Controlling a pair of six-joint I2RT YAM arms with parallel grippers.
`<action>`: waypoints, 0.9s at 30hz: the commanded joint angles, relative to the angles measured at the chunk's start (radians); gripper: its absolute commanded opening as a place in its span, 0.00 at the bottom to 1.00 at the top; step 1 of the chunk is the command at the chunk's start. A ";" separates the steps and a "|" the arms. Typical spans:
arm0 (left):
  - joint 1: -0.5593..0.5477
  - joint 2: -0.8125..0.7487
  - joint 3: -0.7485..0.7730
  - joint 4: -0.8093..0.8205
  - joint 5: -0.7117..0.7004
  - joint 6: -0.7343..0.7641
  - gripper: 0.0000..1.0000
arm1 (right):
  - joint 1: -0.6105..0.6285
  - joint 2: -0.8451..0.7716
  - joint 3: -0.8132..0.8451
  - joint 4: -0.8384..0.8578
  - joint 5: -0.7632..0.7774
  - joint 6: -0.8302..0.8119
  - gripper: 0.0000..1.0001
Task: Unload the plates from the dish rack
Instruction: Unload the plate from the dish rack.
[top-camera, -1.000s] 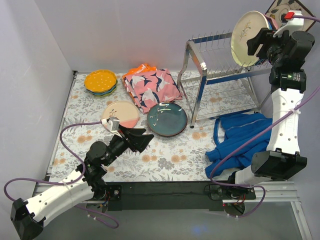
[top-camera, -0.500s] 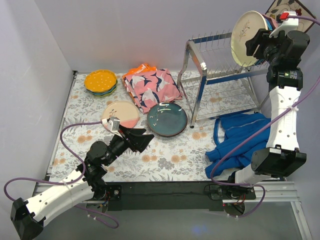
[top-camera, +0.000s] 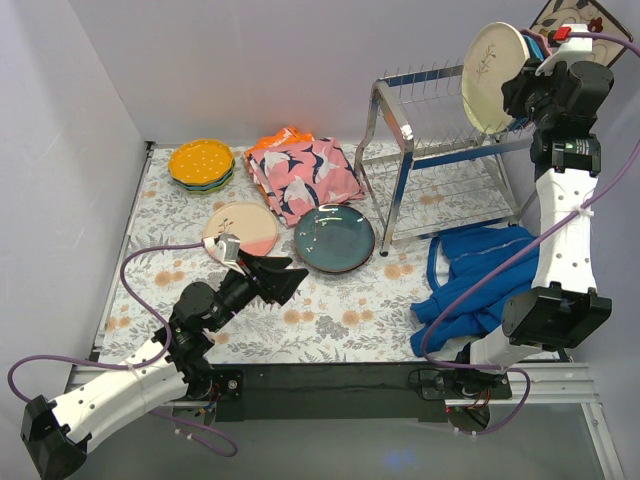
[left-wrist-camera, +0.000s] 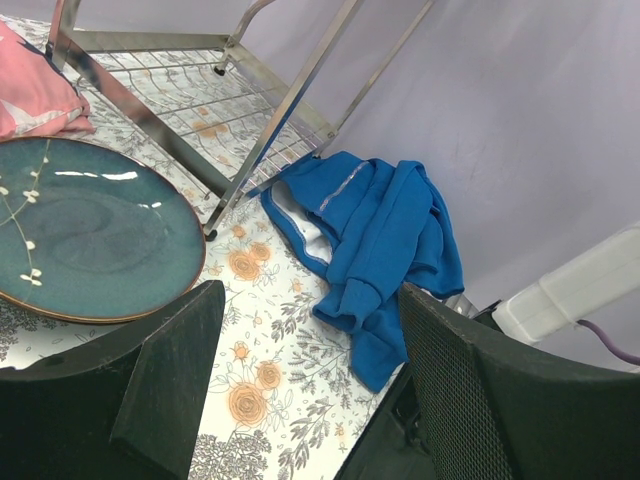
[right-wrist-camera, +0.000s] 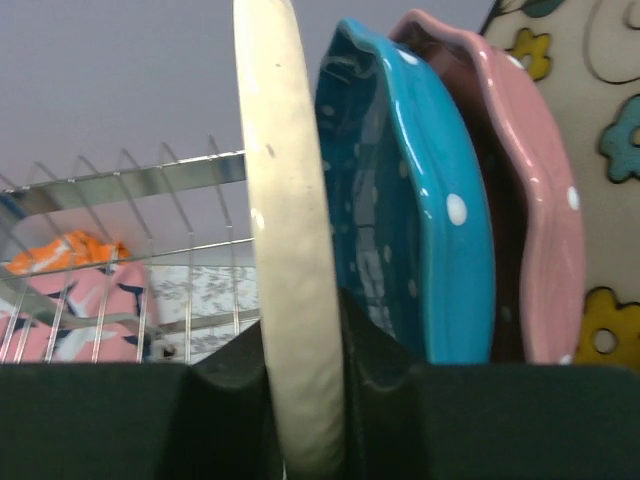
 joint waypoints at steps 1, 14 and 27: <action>-0.003 0.009 0.005 0.003 -0.003 0.012 0.68 | 0.001 -0.009 0.006 0.057 0.004 -0.013 0.17; -0.003 0.032 0.002 0.009 -0.019 0.020 0.68 | 0.001 -0.026 0.089 0.158 -0.017 0.105 0.01; -0.003 0.036 0.003 0.009 -0.024 0.023 0.68 | 0.001 -0.018 0.224 0.270 -0.019 0.303 0.01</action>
